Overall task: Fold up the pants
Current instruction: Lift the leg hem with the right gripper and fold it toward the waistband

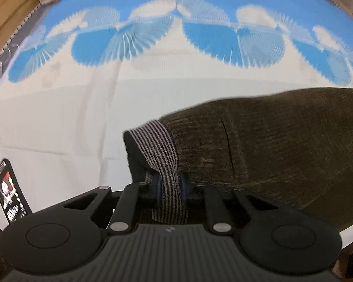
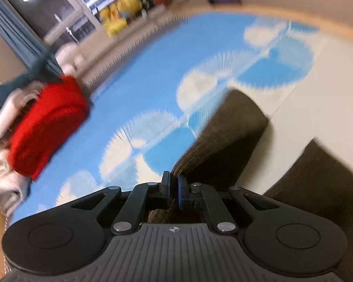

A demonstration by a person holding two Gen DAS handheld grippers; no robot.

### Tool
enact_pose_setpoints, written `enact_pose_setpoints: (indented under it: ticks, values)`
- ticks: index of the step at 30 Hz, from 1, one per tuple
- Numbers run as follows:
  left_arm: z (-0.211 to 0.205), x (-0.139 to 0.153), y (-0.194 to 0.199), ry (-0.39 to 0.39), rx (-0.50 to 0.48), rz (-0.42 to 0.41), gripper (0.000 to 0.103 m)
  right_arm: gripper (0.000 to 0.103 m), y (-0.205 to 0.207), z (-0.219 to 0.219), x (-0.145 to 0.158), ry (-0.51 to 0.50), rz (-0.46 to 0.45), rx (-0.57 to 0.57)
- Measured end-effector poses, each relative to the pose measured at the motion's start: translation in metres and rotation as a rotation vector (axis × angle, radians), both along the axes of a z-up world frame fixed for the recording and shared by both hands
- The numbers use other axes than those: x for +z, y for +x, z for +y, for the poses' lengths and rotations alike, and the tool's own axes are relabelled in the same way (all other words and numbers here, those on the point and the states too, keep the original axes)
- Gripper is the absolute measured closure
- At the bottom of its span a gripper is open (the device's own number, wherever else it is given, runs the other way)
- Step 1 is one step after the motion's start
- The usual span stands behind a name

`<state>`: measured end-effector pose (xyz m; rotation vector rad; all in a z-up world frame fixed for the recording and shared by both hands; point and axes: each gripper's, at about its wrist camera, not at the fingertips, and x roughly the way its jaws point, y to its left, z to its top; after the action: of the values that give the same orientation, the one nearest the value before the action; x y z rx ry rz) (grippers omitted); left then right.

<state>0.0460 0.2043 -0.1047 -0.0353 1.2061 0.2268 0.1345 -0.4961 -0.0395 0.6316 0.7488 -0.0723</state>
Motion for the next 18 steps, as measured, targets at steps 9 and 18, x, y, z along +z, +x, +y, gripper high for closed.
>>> enact_pose_setpoints:
  ticks: [9, 18]
  values:
    - [-0.003, -0.012, -0.029, 0.143, -0.084, 0.105, 0.082, 0.094, -0.11, -0.031, -0.055, -0.007, 0.497, 0.082]
    - [-0.007, 0.008, -0.021, 0.202, -0.032, 0.019, 0.068, 0.08, -0.134, -0.157, -0.055, 0.067, 0.323, -0.329]
